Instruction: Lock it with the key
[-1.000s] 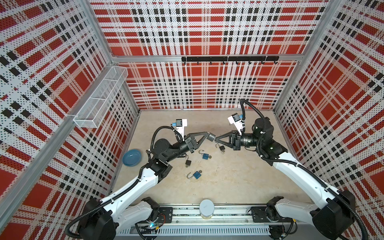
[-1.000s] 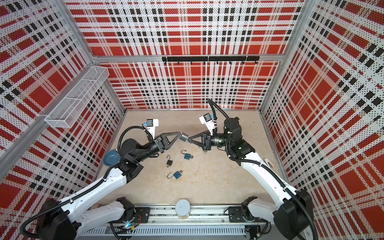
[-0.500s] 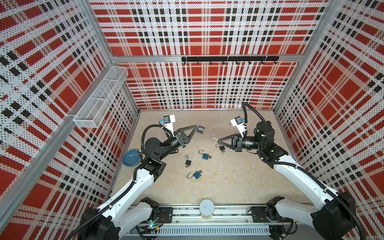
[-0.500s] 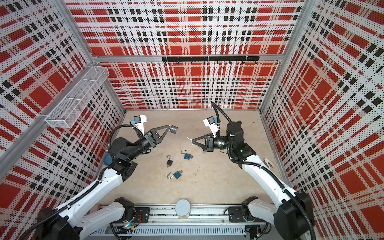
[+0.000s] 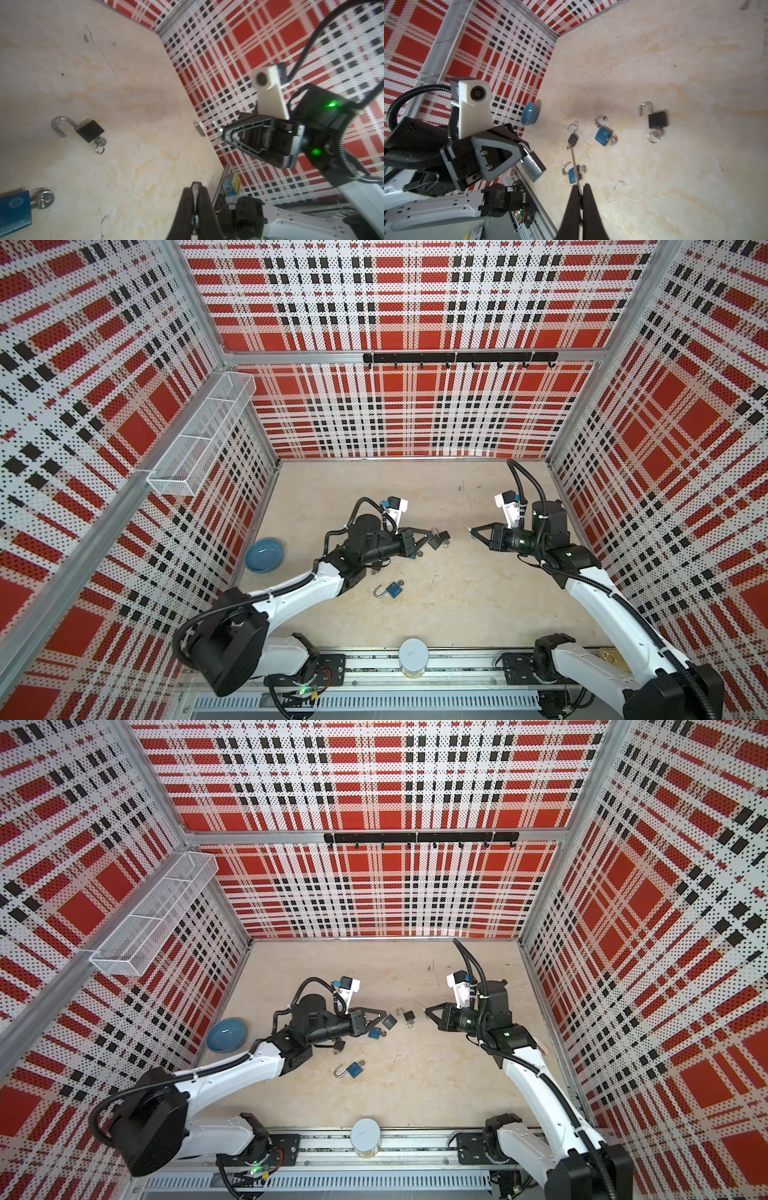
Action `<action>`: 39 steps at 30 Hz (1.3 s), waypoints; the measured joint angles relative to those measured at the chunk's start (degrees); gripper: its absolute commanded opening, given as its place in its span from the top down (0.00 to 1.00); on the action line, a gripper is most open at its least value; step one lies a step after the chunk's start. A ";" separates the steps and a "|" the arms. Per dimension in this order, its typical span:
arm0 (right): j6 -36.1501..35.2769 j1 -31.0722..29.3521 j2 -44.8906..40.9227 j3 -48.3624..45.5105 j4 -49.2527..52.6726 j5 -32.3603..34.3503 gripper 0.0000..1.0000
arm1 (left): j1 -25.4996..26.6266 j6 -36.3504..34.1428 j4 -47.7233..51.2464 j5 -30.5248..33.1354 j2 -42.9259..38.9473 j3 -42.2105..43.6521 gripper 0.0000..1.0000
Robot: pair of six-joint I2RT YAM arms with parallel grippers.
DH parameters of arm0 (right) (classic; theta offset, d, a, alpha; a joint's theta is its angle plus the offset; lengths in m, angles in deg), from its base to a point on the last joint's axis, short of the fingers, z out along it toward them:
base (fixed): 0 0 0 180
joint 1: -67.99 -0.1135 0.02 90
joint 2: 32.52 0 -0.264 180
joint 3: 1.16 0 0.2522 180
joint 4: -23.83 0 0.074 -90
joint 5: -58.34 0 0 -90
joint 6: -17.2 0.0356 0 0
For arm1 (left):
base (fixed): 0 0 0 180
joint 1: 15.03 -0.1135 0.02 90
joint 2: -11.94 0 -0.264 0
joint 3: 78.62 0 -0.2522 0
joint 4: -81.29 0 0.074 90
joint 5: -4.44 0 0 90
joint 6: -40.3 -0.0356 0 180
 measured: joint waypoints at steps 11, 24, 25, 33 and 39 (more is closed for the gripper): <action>-2.40 13.14 -8.00 -7.15 6.97 4.26 1.00 | 8.15 -1.14 2.14 3.43 22.10 -14.14 1.00; -2.25 13.25 -9.01 -7.76 7.08 4.59 1.00 | 12.20 1.09 9.18 6.86 37.16 -28.20 1.00; -2.25 13.25 -9.03 -7.76 7.06 4.59 1.00 | 12.50 1.42 9.38 6.95 37.68 -28.61 1.00; -1.79 13.25 -9.03 -7.76 7.02 3.91 1.00 | 14.29 3.23 10.99 7.21 41.51 -30.10 1.00; -1.01 13.25 -8.85 -7.76 6.93 3.43 1.00 | 14.73 4.37 11.43 7.41 43.56 -30.58 1.00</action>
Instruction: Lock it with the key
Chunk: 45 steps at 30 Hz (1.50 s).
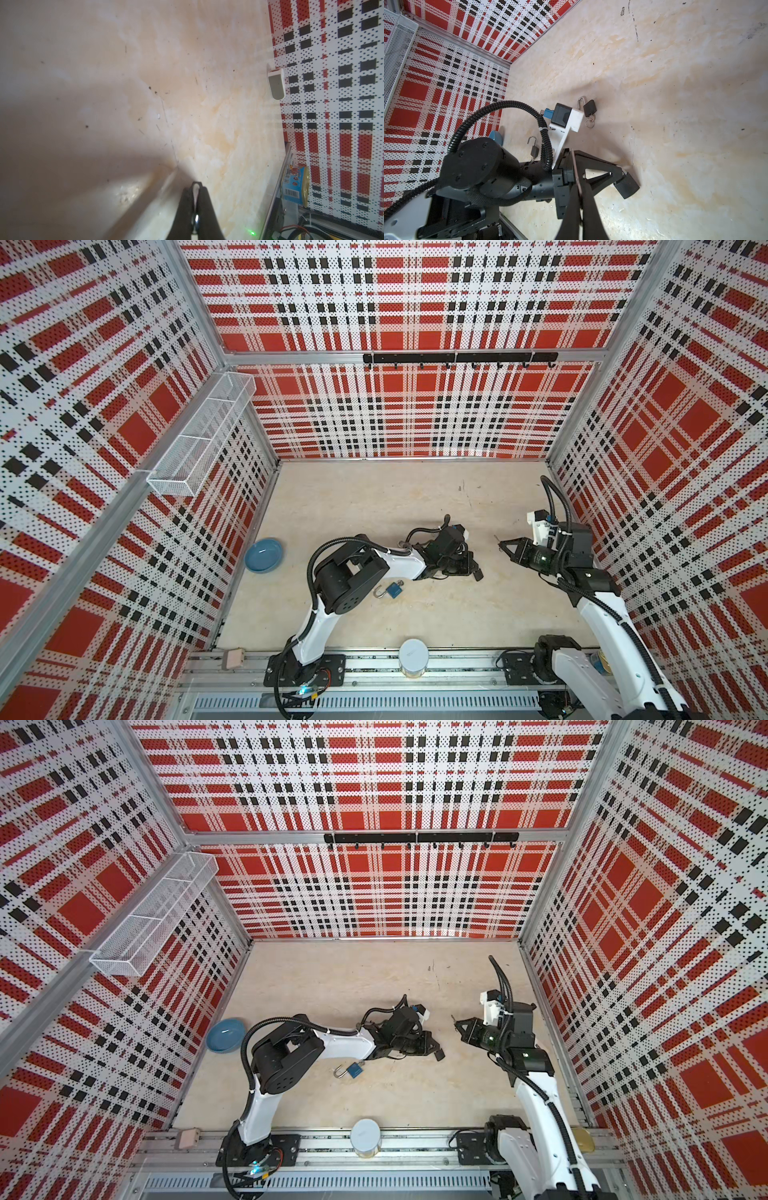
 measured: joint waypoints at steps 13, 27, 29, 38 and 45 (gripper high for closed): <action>-0.22 0.00 1.05 -1.64 -0.02 0.13 1.00 | 0.04 0.76 0.94 2.43 0.11 -0.17 0.60; -1.99 -0.59 2.71 -3.21 0.39 3.13 1.00 | -0.72 -1.79 5.75 7.48 -2.49 -0.81 0.54; -2.38 -1.64 3.72 -3.23 0.42 4.22 1.00 | -1.07 -2.12 6.36 8.39 -4.00 -0.79 0.55; -3.69 -8.98 10.56 -3.23 -0.59 9.51 1.00 | -2.91 -3.74 7.13 12.28 -16.04 3.48 0.54; -4.11 -9.60 15.08 -4.59 -3.50 11.67 1.00 | -4.48 -7.89 6.14 16.22 -28.87 10.75 0.52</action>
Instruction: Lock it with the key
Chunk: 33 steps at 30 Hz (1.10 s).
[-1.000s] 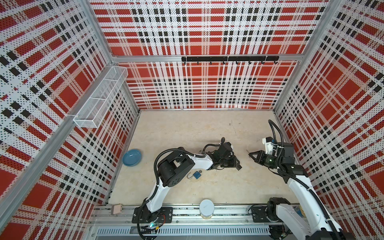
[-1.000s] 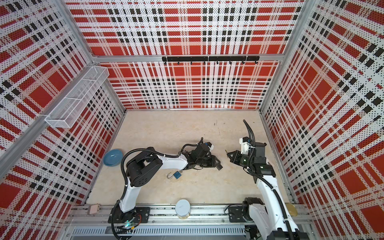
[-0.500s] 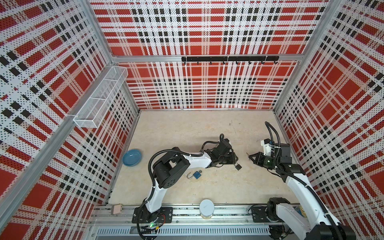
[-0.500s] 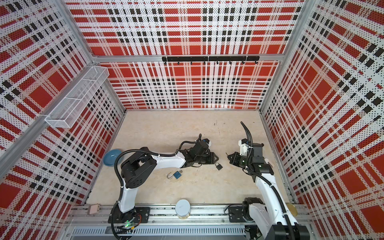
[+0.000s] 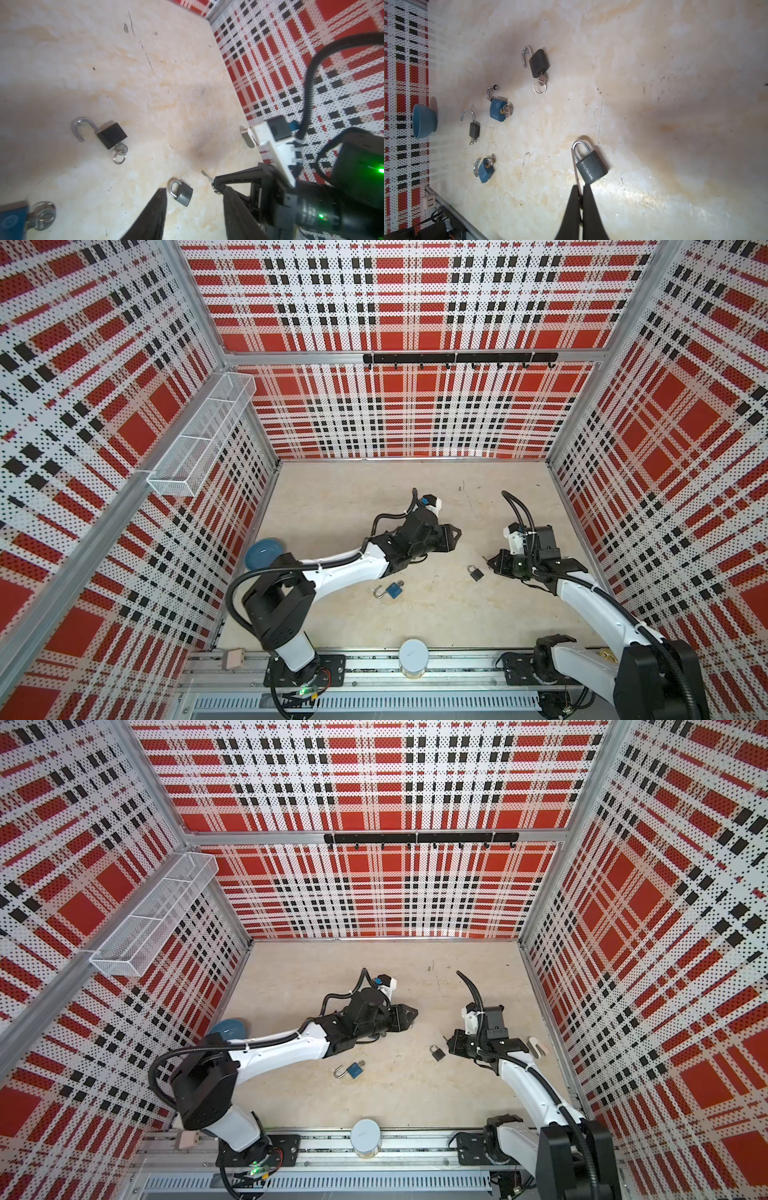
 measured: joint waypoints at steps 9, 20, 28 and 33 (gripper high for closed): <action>-0.17 -1.49 5.51 -0.76 -2.84 2.03 1.00 | -3.43 -1.73 -2.64 1.84 -8.24 8.57 0.51; -0.24 -4.74 12.28 -0.24 -5.60 5.38 1.00 | -4.81 -1.57 -4.22 1.90 -8.98 10.91 0.51; -0.59 -5.38 12.96 -0.09 -5.86 7.30 1.00 | -5.11 -1.20 -5.01 1.70 -8.98 11.28 0.51; -0.61 -5.49 13.00 -0.07 -5.84 7.85 0.98 | -5.40 -0.96 -5.57 1.53 -8.98 11.74 0.51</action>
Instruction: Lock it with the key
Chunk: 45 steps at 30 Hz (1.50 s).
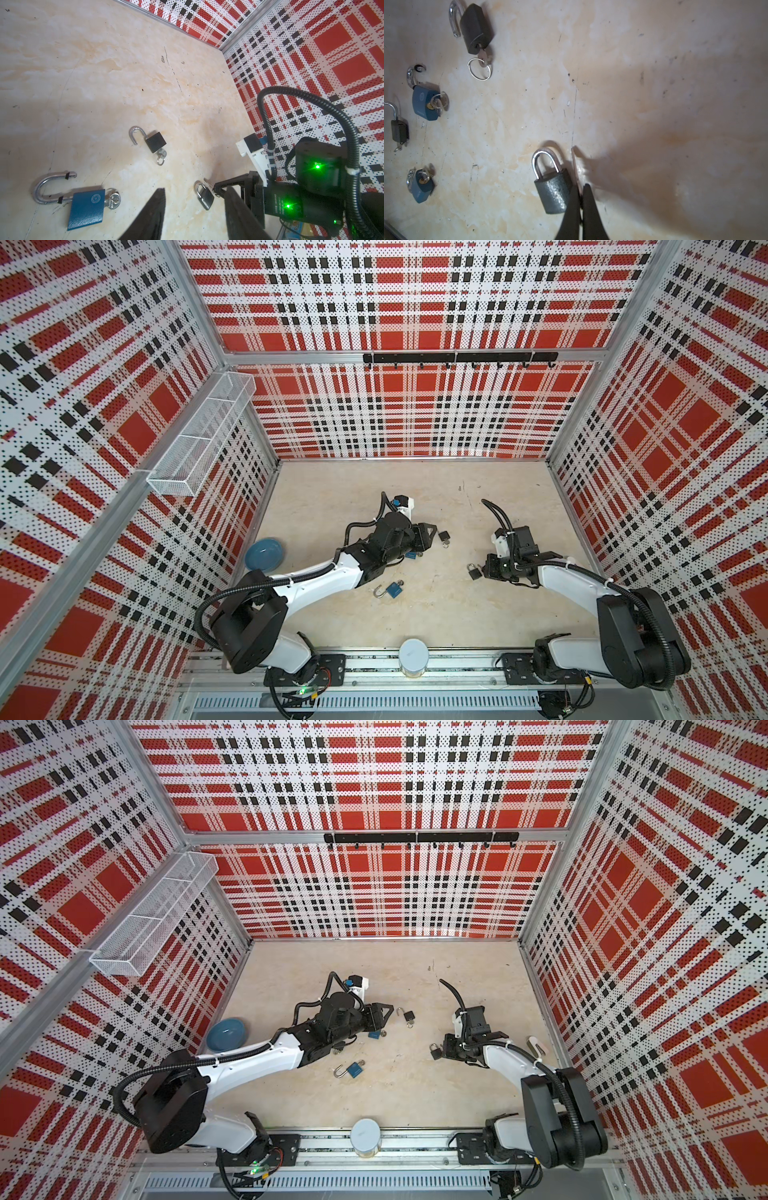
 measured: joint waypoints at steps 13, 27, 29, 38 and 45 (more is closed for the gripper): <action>-0.20 -0.17 -0.74 0.00 0.24 0.33 0.82 | -0.24 0.48 -0.46 -0.20 0.00 0.20 0.51; -0.26 -6.51 -7.39 7.17 3.74 4.02 0.73 | -1.90 0.76 -1.22 -0.46 -1.36 2.51 0.51; -0.39 -8.59 -4.90 9.62 4.00 5.55 0.71 | -2.86 0.87 -1.20 -0.70 -2.14 3.58 0.51; -2.23 -12.24 11.02 20.85 2.78 10.25 0.63 | -4.96 -0.04 3.43 0.07 -5.51 6.12 0.51; -5.66 -15.32 21.70 30.88 3.63 13.66 0.59 | -6.88 -0.28 4.90 0.90 -8.33 7.41 0.51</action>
